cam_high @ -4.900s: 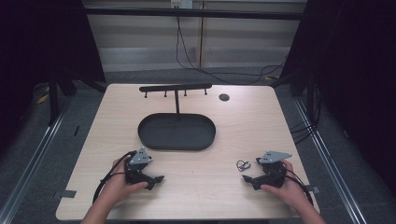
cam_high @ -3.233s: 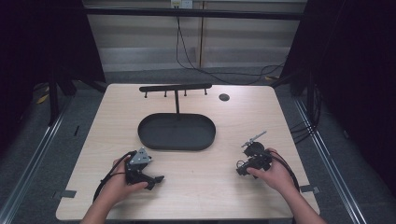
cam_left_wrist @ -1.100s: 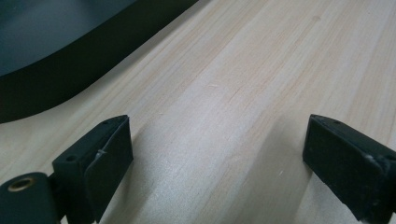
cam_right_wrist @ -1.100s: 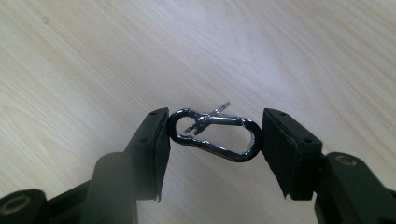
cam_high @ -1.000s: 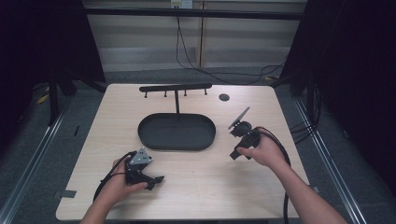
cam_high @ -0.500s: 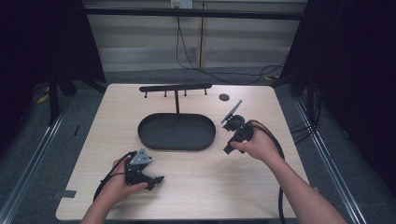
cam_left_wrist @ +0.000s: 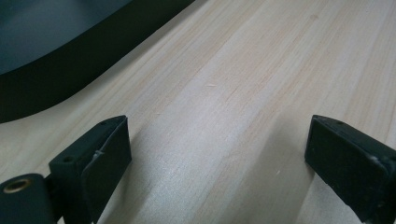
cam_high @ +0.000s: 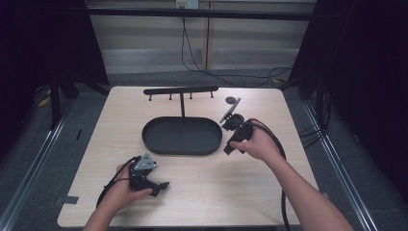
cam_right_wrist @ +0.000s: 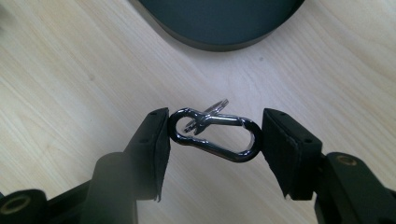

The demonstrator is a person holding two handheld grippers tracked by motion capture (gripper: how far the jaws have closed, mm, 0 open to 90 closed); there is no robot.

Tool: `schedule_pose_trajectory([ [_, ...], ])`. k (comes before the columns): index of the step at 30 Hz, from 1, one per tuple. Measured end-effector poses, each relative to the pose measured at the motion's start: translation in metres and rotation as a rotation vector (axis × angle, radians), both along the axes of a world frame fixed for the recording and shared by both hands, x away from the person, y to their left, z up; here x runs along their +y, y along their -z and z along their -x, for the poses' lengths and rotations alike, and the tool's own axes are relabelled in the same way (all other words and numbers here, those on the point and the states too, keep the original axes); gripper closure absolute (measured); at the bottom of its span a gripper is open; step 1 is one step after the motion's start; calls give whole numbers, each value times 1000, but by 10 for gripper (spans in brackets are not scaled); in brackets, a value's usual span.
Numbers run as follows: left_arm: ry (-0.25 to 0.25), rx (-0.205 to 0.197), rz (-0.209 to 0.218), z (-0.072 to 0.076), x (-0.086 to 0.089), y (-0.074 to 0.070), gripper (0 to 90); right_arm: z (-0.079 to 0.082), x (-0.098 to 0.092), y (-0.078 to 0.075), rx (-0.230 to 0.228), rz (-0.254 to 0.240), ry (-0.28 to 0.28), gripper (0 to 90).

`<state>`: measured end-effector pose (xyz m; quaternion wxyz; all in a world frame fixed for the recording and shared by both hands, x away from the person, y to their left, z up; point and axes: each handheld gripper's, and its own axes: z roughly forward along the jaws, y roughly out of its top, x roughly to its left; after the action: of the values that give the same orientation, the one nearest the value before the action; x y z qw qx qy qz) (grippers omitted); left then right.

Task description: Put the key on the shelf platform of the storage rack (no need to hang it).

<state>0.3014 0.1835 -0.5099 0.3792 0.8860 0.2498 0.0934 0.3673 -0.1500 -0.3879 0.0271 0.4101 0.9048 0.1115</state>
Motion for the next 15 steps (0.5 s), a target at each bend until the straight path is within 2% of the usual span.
schedule_pose_trajectory([
  [15,5,-3,-9,0,0,0,59,-11,12,-6,-7,-6,8,439],
])
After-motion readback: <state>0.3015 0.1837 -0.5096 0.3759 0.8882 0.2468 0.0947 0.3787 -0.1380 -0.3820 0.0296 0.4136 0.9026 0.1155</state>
